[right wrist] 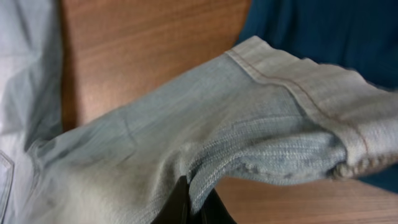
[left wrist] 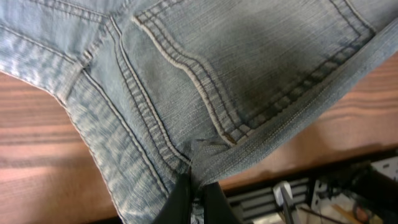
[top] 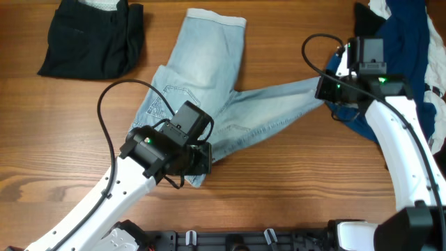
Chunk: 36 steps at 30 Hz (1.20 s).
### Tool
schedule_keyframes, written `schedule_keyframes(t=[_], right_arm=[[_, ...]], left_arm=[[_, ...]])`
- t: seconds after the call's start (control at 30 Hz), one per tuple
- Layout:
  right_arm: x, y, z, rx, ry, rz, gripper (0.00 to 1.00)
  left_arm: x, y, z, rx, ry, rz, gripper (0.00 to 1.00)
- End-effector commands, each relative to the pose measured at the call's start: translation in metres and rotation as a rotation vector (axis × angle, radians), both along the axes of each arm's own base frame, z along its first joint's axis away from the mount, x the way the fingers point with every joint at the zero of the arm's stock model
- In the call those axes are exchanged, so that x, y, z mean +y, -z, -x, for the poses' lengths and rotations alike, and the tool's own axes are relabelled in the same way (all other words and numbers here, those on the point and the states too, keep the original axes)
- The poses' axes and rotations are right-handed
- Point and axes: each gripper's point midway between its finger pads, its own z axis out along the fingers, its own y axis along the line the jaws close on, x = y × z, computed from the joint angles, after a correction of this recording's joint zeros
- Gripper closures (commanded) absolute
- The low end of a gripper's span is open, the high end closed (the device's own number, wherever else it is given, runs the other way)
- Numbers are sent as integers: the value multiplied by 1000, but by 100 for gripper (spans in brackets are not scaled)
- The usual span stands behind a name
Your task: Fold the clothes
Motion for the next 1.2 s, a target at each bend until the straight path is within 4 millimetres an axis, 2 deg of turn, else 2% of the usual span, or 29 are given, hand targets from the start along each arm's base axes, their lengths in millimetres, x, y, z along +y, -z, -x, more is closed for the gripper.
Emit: schedule_keyframes(t=[0.0, 0.1, 0.2, 0.4, 0.47, 0.57, 0.7, 0.73, 0.87, 1.07, 1.17], right_arm=[[-4, -17, 13, -19, -13, 21, 96], [-8, -21, 21, -13, -3, 43, 96], [-9, -24, 14, -45, 1, 50, 96], [10, -54, -40, -287, -98, -9, 95], [21, -55, -57, -338, -138, -44, 96], [38, -46, -79, -378, -202, -88, 96], [61, -23, -112, -422, -249, -98, 96], [73, -16, -126, -456, -274, -102, 96], [104, -11, -149, -553, -329, -114, 96], [141, -9, -170, -607, -365, -92, 96], [158, 4, -177, -614, -385, -94, 96]], left_arm=[[-20, -8, 24, 67, 33, 66, 96], [-34, -8, 41, 92, 64, 73, 96], [-40, -7, 53, 97, 40, 50, 96], [-27, -2, 38, 12, -150, -46, 96], [-21, -1, 31, -26, -186, -72, 96], [-9, 1, 20, -80, -245, -119, 96], [17, 6, 0, -117, -358, -178, 96], [27, 8, -7, -122, -396, -194, 96], [47, 6, -22, -152, -452, -232, 96], [62, 11, -32, -151, -488, -278, 96], [69, 22, -38, -143, -504, -347, 96]])
